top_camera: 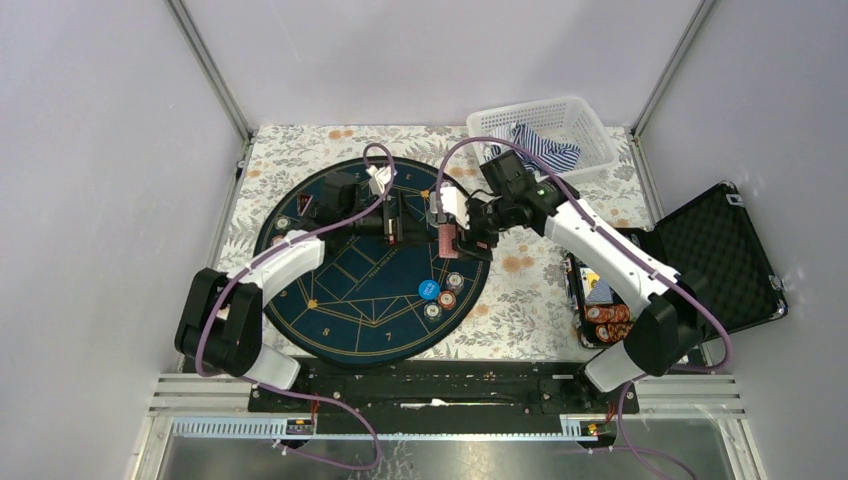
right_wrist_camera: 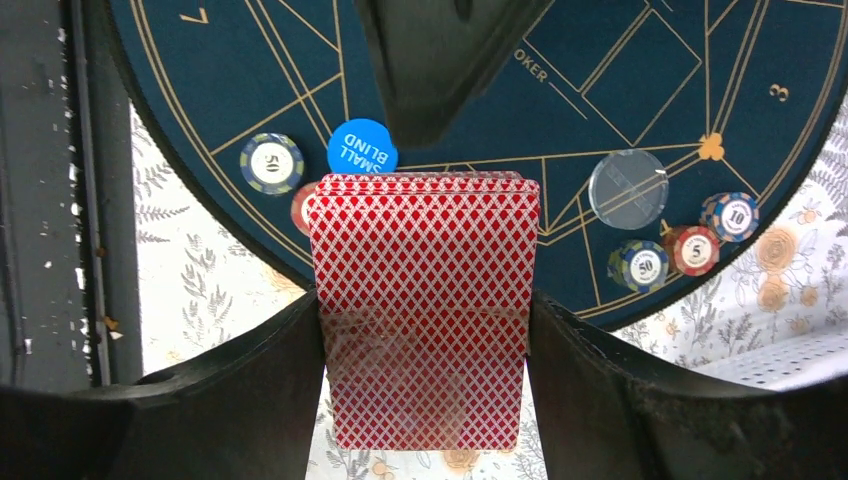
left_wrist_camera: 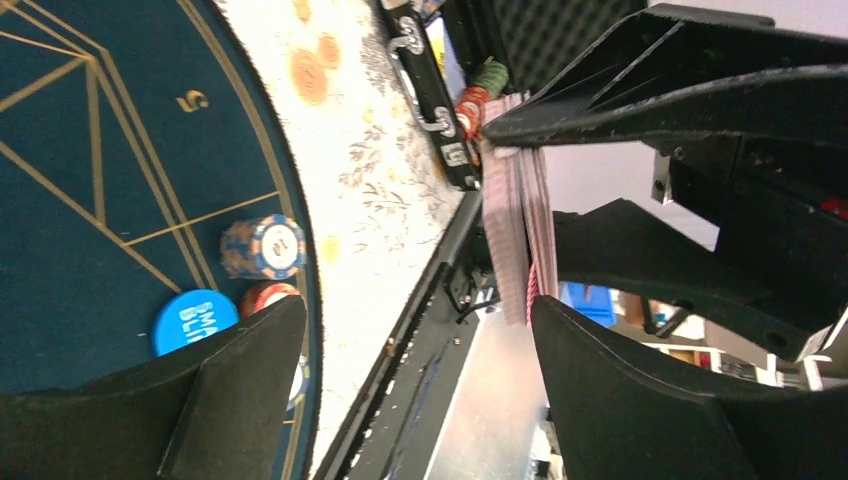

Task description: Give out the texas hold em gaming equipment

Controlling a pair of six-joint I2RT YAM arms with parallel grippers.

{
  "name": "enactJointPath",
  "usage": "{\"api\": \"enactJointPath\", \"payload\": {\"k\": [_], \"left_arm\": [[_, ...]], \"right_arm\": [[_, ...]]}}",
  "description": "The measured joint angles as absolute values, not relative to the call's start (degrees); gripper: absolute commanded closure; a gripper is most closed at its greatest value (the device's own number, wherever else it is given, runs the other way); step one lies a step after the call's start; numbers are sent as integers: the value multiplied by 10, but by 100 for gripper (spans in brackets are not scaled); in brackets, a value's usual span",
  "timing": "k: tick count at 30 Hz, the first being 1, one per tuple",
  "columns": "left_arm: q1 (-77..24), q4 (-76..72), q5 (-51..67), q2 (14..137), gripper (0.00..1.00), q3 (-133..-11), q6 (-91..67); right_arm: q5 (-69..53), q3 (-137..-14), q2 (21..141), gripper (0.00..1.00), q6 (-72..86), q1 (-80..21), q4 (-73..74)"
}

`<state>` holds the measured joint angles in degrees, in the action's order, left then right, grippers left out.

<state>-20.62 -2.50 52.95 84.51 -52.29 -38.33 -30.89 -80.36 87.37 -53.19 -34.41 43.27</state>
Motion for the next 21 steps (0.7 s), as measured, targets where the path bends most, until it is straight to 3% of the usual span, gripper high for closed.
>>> {"api": "enactJointPath", "payload": {"k": [7, 14, 21], "left_arm": [[-220, -199, 563, 854, 20, -462, -519], [-243, -263, 569, 877, 23, -453, -568], [-261, -266, 573, 917, 38, -458, -581]], "right_arm": [[-279, -809, 883, 48, -496, -380, 440], [-244, -824, 912, 48, -471, -394, 443], [-225, -841, 917, 48, -456, -410, 437]]}}
